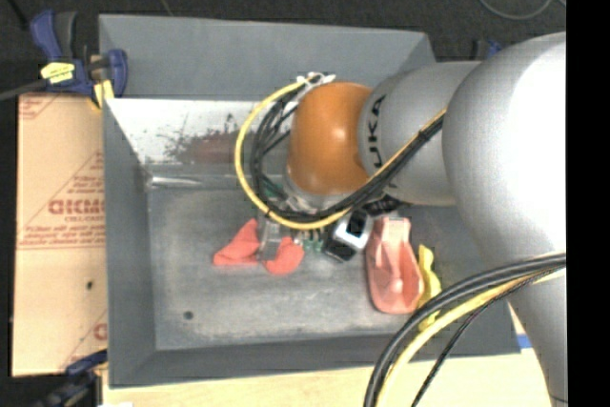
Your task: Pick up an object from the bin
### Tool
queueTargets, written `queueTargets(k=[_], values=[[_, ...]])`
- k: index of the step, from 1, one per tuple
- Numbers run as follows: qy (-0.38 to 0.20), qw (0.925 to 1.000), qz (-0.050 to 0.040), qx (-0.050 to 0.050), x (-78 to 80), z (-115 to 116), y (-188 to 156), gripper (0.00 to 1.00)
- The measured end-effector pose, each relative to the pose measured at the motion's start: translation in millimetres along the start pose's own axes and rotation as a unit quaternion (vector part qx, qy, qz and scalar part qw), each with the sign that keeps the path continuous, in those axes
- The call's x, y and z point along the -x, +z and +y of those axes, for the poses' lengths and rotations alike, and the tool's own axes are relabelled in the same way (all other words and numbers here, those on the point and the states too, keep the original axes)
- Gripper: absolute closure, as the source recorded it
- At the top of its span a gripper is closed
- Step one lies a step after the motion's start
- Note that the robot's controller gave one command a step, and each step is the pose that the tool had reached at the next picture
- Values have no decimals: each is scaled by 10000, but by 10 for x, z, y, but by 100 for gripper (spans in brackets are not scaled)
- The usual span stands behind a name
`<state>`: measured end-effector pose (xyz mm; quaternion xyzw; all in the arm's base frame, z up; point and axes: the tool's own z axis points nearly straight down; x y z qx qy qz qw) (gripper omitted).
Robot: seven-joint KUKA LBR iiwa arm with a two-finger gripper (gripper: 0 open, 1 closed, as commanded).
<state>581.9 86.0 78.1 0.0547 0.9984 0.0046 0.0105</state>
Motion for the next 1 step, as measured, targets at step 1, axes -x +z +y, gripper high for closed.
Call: queueTargets(k=[1], values=[[0, 10000, 14, 0, -9, 0, -55, 100]])
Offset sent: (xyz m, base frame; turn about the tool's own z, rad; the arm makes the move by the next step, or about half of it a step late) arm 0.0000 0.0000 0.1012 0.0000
